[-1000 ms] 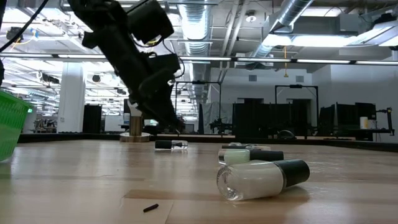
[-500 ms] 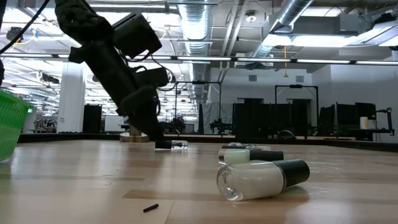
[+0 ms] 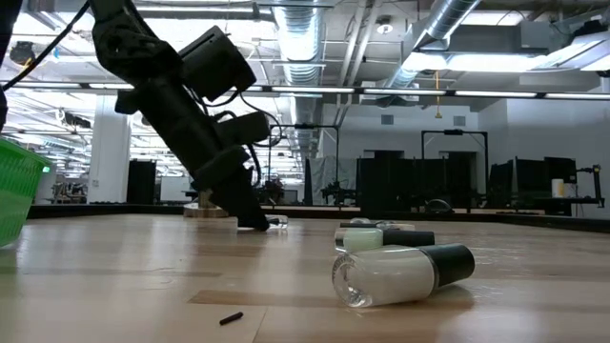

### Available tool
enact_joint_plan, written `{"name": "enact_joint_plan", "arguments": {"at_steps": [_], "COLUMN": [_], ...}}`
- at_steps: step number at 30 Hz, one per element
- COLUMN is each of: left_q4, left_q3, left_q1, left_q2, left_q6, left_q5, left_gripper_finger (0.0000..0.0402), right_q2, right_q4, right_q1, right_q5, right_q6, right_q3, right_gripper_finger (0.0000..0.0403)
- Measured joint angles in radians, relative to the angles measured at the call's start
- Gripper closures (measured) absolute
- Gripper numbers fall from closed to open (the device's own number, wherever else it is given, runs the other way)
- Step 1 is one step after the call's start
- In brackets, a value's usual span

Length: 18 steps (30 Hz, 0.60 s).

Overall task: Pick & Place Nail Polish
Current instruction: Put the transparent nail polish bottle into the green basket

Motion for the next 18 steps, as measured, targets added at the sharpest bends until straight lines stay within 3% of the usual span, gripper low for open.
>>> {"name": "enact_joint_plan", "arguments": {"at_steps": [4,14,18], "left_q4": [-0.006,-0.015,-0.017], "left_q3": [0.000,-0.001,-0.001], "left_q1": [0.001,-0.001,-0.001], "left_q2": [0.015,0.017,0.017], "left_q6": [-0.002,0.002,-0.006], "left_q5": [0.029,0.050,0.050], "left_gripper_finger": [0.0159,0.0327,0.0349], "right_q2": [0.000,0.000,0.000], "right_q4": [0.001,0.001,0.001], "right_q1": [0.000,0.000,0.000], "right_q5": [0.000,0.000,0.000], "right_q6": [0.001,0.001,0.001], "right_q3": [0.000,0.000,0.000], "right_gripper_finger": [0.0281,0.0281,0.0281]}}
